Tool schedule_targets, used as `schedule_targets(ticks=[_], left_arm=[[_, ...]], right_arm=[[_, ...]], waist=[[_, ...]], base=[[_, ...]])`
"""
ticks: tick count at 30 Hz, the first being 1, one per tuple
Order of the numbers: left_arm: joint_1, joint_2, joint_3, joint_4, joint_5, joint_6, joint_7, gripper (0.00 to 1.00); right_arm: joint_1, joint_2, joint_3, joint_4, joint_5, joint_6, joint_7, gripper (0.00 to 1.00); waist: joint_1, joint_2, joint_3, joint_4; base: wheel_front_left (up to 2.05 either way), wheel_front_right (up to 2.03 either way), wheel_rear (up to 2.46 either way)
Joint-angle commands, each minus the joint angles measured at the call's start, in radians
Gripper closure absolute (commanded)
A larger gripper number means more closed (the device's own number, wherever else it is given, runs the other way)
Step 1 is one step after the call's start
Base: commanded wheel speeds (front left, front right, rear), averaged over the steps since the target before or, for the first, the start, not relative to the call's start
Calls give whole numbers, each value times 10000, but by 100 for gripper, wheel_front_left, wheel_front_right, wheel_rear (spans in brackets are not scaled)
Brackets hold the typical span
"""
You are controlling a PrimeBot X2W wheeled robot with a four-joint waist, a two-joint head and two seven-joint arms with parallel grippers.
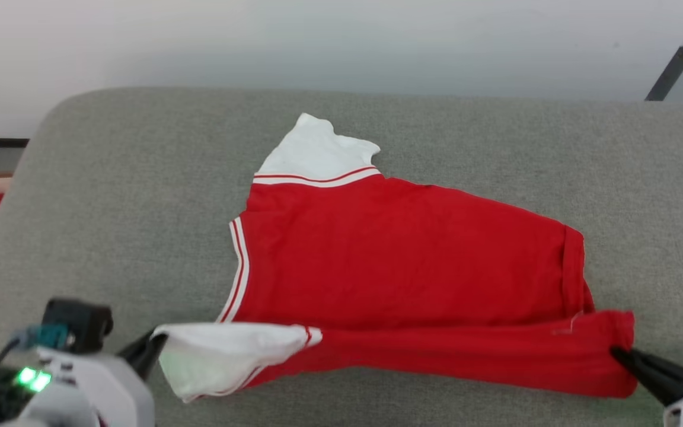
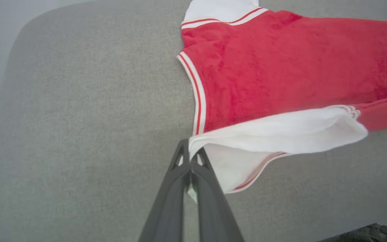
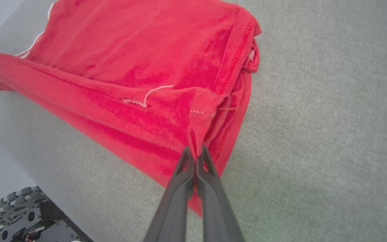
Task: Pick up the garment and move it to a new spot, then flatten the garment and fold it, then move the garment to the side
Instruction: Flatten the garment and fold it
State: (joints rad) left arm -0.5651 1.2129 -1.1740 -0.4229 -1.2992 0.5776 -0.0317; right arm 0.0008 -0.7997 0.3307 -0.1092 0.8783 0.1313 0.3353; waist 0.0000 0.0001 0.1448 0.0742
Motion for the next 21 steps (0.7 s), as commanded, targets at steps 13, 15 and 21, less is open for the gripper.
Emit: schedule_targets(ticks=[13, 15, 21], left_arm=[[-1555, -1970, -422, 3441, 638, -2188, 1536, 100], [-1600, -2228, -454, 3966, 601, -2456, 1587, 100], [-1579, -2846, -500, 5100, 356, -3041, 1628, 65]], right_arm=[[-2287, 1253, 472, 1315, -1020, -11, 1278, 100], [-2503, 1345, 588, 1539, -1041, -11, 1319, 100], [-3064, 1504, 858, 2090, -1098, -11, 1495, 99]], waist=[[0, -1, 915, -448], [0, -1, 1017, -473], [0, -1, 1262, -522]], base=[[0, 0, 0], [0, 0, 0], [0, 0, 0]])
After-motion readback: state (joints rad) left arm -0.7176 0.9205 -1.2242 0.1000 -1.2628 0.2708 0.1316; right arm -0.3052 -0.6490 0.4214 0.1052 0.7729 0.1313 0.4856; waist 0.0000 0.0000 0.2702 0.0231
